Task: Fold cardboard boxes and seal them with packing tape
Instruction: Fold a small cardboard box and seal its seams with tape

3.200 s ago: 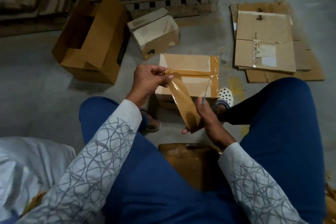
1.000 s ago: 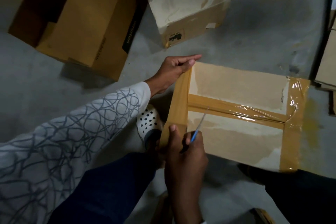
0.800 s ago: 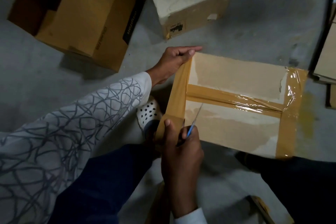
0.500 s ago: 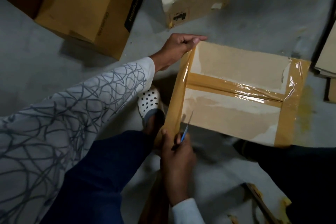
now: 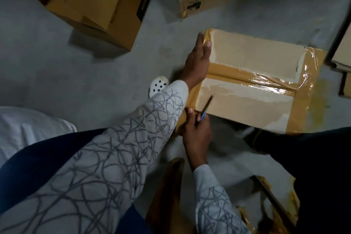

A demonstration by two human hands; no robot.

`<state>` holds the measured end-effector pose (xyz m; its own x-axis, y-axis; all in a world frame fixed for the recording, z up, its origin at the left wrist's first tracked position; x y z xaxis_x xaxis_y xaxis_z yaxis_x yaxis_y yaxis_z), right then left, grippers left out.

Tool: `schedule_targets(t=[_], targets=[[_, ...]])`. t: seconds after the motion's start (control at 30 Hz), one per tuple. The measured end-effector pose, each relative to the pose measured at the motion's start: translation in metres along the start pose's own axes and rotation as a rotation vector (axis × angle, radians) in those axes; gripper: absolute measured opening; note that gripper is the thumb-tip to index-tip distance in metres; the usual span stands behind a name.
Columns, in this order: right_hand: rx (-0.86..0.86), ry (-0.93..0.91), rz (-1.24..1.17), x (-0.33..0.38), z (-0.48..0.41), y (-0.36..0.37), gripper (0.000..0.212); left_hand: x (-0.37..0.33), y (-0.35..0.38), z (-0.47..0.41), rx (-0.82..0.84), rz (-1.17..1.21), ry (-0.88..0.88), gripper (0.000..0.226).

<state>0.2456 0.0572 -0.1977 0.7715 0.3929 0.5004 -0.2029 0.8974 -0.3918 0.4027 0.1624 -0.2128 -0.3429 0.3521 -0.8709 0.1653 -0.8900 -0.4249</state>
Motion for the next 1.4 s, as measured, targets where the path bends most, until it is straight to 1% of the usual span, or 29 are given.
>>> schedule_targets(t=[0.03,0.1,0.13,0.2,0.3,0.37,0.43,0.47,0.53,0.57,0.6,0.67,0.7,0.73,0.83,0.87,0.9,0.93,1.0,1.03,1.07,1.1,1.13,1.17,1.23,1.3,1.37,1.4], targets=[[-0.015,0.022,-0.022,0.001,-0.001,0.001,0.035,0.003,-0.001,0.009,0.033,-0.019,0.015,0.06],[-0.02,0.047,-0.068,0.001,-0.002,0.002,0.035,0.008,0.002,0.034,0.047,-0.067,0.017,0.061],[-0.011,0.05,-0.097,0.0,-0.002,0.003,0.033,0.011,0.002,0.043,0.033,-0.083,0.027,0.061],[0.021,0.051,-0.144,-0.003,-0.002,0.004,0.029,0.017,0.0,0.055,0.024,-0.065,-0.015,0.061],[0.071,0.031,-0.172,-0.006,0.001,0.002,0.019,0.018,-0.007,0.08,0.073,-0.057,-0.009,0.058],[0.104,0.024,-0.178,-0.008,0.003,0.0,0.018,0.015,-0.014,0.099,0.156,-0.078,-0.09,0.057],[0.133,-0.001,-0.19,-0.007,0.004,-0.001,0.019,0.021,-0.018,0.123,0.178,-0.053,-0.267,0.064],[0.139,-0.011,-0.184,-0.008,0.003,-0.001,0.019,0.031,-0.018,0.138,0.134,0.013,-0.387,0.071],[0.155,-0.024,-0.163,-0.008,0.003,-0.003,0.017,0.058,-0.012,0.168,-0.126,0.302,-0.646,0.099],[0.169,-0.031,-0.154,-0.008,0.003,-0.005,0.018,0.073,-0.004,0.182,-0.216,0.467,-0.721,0.102],[0.184,-0.049,-0.154,-0.009,0.003,-0.008,0.021,0.076,0.001,0.196,-0.239,0.601,-0.738,0.092],[0.214,-0.088,-0.151,-0.012,0.002,-0.015,0.024,0.056,0.0,0.215,-0.246,0.727,-0.714,0.057],[0.232,-0.104,-0.145,-0.012,0.001,-0.02,0.025,0.043,-0.004,0.222,-0.254,0.791,-0.697,0.05],[0.25,-0.11,-0.127,-0.014,0.0,-0.025,0.028,0.039,-0.003,0.224,-0.239,0.825,-0.678,0.054],[0.261,-0.122,-0.022,-0.026,-0.012,-0.043,0.051,0.033,-0.001,0.224,-0.18,0.867,-0.613,0.084],[0.235,-0.133,0.007,-0.032,-0.02,-0.049,0.06,0.037,0.0,0.222,-0.194,0.839,-0.615,0.086],[0.191,-0.133,0.031,-0.035,-0.021,-0.056,0.068,0.038,-0.001,0.221,-0.217,0.809,-0.603,0.083],[0.146,-0.14,0.057,-0.028,-0.007,-0.065,0.071,0.035,-0.003,0.219,-0.245,0.776,-0.569,0.074],[0.081,-0.14,0.122,-0.019,0.014,-0.078,0.068,0.03,-0.009,0.217,-0.254,0.723,-0.5,0.05],[0.063,-0.145,0.167,-0.014,0.024,-0.081,0.074,0.031,-0.01,0.216,-0.238,0.705,-0.492,0.041],[0.055,-0.173,0.229,-0.01,0.03,-0.083,0.084,0.032,-0.009,0.214,-0.223,0.7,-0.502,0.034],[0.051,-0.22,0.312,-0.005,0.034,-0.083,0.089,0.031,-0.01,0.215,-0.225,0.702,-0.53,0.027],[0.034,-0.274,0.392,0.0,0.035,-0.082,0.082,0.031,-0.01,0.216,-0.237,0.7,-0.549,0.02],[0.021,-0.326,0.471,0.007,0.035,-0.08,0.069,0.032,-0.012,0.216,-0.241,0.69,-0.56,0.014],[0.04,-0.451,0.614,0.022,0.03,-0.074,0.048,0.033,-0.013,0.215,-0.231,0.671,-0.532,0.01],[0.126,-0.6,0.726,0.034,0.024,-0.071,0.04,0.032,-0.016,0.217,-0.223,0.684,-0.513,0.01],[0.199,-0.704,0.862,0.044,0.018,-0.07,0.035,0.038,-0.015,0.215,-0.222,0.653,-0.486,0.016],[0.207,-0.737,0.945,0.048,0.015,-0.071,0.034,0.043,-0.013,0.214,-0.216,0.647,-0.468,0.016]])
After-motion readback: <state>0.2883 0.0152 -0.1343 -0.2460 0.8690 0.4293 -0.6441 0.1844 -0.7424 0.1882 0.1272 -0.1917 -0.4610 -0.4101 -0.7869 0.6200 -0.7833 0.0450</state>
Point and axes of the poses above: each hand's wrist, its own z-axis away from the middle knuckle, its own y-axis out of the palm, x = y × z, the point moved 2 cm from there along -z, towards the middle knuckle, and after that the axes turned 15 degrees about y, right-handed, at the moved point
